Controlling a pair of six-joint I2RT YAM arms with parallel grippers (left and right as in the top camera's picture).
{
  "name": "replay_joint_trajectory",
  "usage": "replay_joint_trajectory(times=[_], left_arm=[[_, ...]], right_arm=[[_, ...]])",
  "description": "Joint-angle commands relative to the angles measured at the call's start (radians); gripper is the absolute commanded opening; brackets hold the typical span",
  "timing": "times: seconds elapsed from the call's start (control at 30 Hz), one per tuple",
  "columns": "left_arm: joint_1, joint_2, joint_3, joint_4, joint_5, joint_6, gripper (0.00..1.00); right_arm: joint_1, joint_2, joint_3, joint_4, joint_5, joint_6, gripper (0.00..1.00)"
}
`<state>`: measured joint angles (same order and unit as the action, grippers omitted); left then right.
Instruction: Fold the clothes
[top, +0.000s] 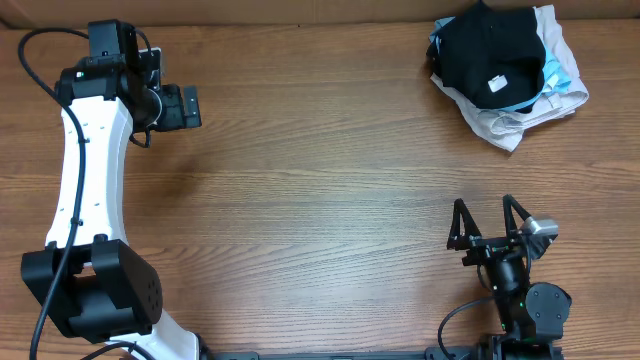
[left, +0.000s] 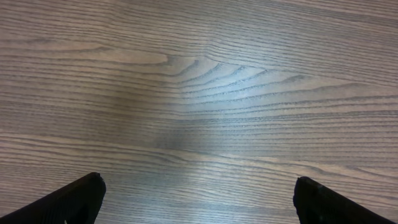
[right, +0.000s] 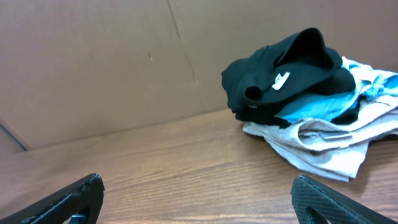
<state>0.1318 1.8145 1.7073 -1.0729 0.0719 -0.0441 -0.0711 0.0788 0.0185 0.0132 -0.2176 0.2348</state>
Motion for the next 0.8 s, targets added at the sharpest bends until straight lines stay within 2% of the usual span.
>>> replay_joint_trajectory(times=[0.0, 0.77], left_arm=[[0.003, 0.011, 0.003, 0.001, 0.006, 0.022, 1.00], [0.003, 0.011, 0.003, 0.000, 0.006, 0.022, 1.00]], right_arm=[[0.006, -0.058, -0.011, -0.045, 0.014, 0.002, 1.00], [0.025, -0.076, -0.011, -0.075, 0.015, 0.002, 1.00]])
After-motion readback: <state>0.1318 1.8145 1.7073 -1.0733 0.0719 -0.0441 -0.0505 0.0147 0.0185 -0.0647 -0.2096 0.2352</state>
